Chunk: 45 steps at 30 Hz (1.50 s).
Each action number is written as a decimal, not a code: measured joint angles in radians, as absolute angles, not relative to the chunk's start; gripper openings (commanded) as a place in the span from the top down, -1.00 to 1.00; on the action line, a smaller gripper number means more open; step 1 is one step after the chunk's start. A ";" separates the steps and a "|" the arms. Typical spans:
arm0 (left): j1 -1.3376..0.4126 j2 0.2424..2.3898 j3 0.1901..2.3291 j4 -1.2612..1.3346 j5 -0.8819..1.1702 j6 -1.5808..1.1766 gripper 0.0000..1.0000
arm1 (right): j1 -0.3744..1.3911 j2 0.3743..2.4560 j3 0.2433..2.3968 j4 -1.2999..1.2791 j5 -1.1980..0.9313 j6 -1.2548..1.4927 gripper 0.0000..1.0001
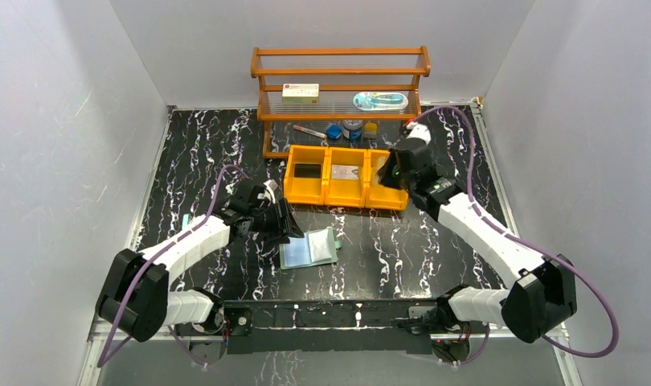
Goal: Take the credit cards out of the card holder
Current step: Place the credit card in the storage box.
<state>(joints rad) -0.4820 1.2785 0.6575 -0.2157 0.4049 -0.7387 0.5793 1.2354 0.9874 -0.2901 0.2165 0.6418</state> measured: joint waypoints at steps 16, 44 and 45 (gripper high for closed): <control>-0.482 1.205 0.668 -0.320 0.337 -0.709 -0.14 | 0.402 1.497 1.162 -0.293 0.166 -0.159 1.00; -0.482 1.126 0.677 -0.421 0.265 -0.669 -0.20 | 0.395 1.795 1.234 -0.300 0.048 -0.914 1.00; -0.482 1.126 0.677 -0.421 0.265 -0.668 -0.20 | 0.395 1.795 1.234 -0.285 0.048 -0.922 1.00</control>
